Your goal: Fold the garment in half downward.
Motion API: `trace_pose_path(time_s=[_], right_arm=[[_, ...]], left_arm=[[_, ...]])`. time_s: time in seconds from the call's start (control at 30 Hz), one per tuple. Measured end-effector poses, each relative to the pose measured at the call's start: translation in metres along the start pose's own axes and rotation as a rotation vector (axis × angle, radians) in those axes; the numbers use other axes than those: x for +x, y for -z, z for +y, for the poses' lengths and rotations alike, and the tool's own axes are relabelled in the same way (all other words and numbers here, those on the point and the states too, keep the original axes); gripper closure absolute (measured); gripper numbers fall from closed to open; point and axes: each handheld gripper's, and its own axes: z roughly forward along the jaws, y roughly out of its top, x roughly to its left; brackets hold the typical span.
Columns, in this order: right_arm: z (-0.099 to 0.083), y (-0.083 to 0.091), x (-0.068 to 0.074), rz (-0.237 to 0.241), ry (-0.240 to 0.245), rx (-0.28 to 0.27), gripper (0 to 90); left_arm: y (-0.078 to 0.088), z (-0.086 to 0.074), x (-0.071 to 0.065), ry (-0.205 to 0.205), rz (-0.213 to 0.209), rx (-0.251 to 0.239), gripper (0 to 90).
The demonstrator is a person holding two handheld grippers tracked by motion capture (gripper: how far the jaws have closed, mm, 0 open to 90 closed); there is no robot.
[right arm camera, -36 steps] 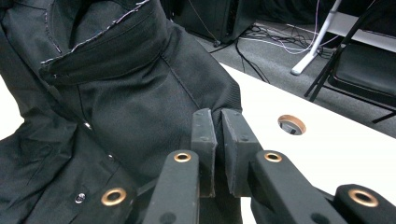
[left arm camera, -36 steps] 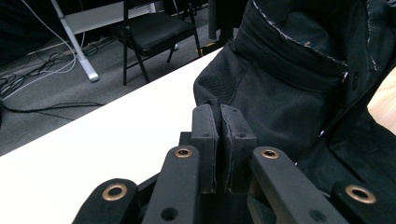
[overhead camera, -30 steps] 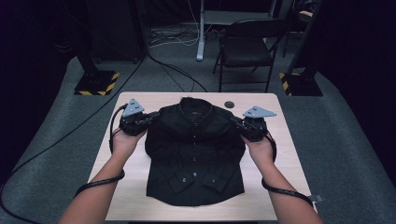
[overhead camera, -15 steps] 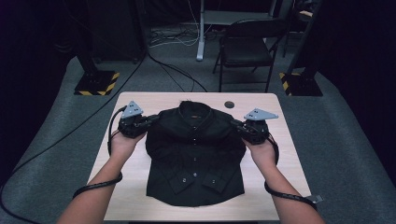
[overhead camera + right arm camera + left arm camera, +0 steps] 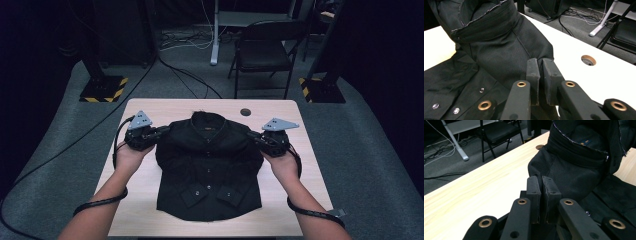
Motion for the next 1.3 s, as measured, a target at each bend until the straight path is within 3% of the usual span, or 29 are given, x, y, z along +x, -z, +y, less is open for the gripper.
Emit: trace_pose_path(time_s=[1.3], right_arm=[[-0.019, 0.014, 0.010, 0.034, 0.001, -0.004, 83.7]], left_arm=[[0.012, -0.012, -0.014, -0.008, -0.051, -0.011, 84.4]])
